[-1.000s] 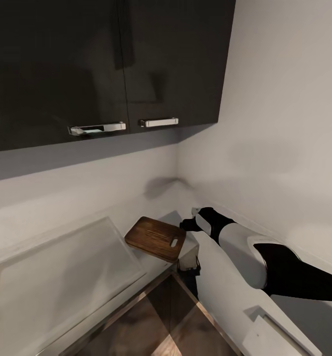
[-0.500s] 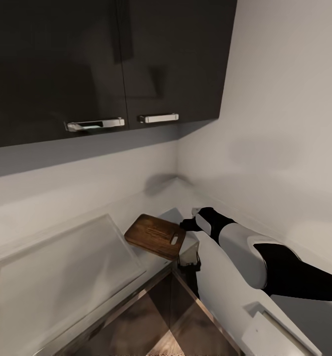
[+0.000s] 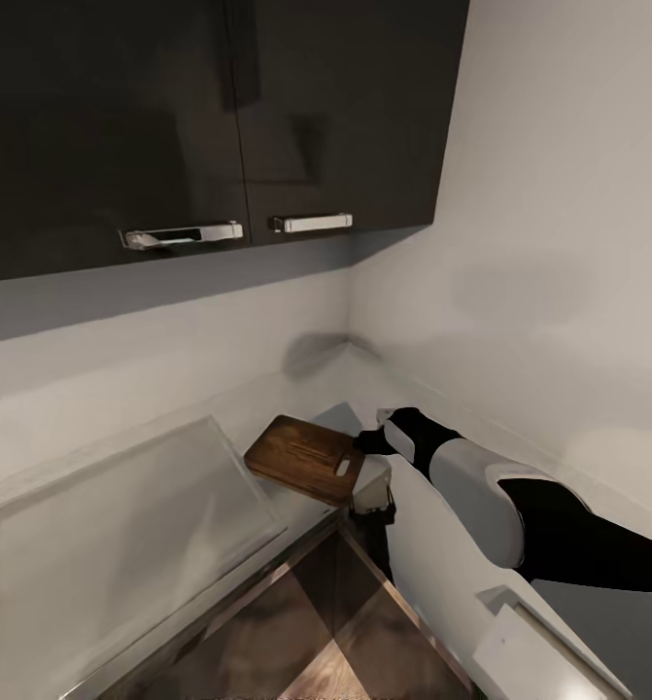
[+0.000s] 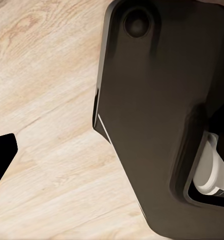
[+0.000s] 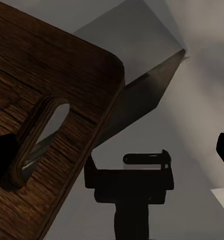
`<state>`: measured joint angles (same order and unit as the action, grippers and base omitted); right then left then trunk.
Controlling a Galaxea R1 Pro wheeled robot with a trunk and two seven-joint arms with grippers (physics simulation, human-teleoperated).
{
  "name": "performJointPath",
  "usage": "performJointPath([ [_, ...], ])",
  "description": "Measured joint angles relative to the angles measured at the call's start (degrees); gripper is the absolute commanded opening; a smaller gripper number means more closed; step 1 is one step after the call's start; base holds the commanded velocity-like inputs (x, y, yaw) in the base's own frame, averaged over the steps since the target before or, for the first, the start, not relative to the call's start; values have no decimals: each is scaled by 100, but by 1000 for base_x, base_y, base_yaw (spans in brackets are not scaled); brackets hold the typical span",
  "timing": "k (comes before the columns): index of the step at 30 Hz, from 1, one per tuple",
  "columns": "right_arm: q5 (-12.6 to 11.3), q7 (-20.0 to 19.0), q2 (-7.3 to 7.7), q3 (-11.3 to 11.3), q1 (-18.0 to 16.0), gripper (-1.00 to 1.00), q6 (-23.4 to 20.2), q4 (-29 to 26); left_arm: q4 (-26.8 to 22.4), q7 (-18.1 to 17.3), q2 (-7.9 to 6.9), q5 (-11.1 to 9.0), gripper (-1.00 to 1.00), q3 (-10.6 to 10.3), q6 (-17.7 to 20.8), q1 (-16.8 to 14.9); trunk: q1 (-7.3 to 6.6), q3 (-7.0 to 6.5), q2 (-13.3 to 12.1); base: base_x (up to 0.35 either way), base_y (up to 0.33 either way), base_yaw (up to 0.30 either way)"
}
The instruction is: In the kitchen, take the Vidalia onion out of the sink, dice it on the chopping board with the paring knife, put the diced onion into the bowl on the countertop, then place both the paring knife and the chopping board into the sink.
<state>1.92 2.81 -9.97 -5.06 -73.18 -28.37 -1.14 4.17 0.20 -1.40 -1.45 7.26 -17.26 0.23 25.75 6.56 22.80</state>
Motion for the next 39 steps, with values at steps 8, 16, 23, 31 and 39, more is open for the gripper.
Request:
performJointPath([
  [8,0,0,0,0,0,100,0,0,1,-1,0,0,100,-2,1,0,0,74,0,0,42,0],
  [16,0,2,0,0,0,100,0,0,1,-1,0,0,100,-3,1,0,0,147,1,0,2,0],
  [23,0,-2,0,0,0,100,0,0,1,-1,0,0,100,-4,0,0,0,212,1,0,0,0],
  [31,0,-3,0,0,-1,100,0,0,1,1,0,0,100,-3,1,0,0,285,0,0,42,0],
  [39,0,-2,0,0,0,100,0,0,-2,-8,3,0,100,-9,1,0,0,359,1,0,23,0],
])
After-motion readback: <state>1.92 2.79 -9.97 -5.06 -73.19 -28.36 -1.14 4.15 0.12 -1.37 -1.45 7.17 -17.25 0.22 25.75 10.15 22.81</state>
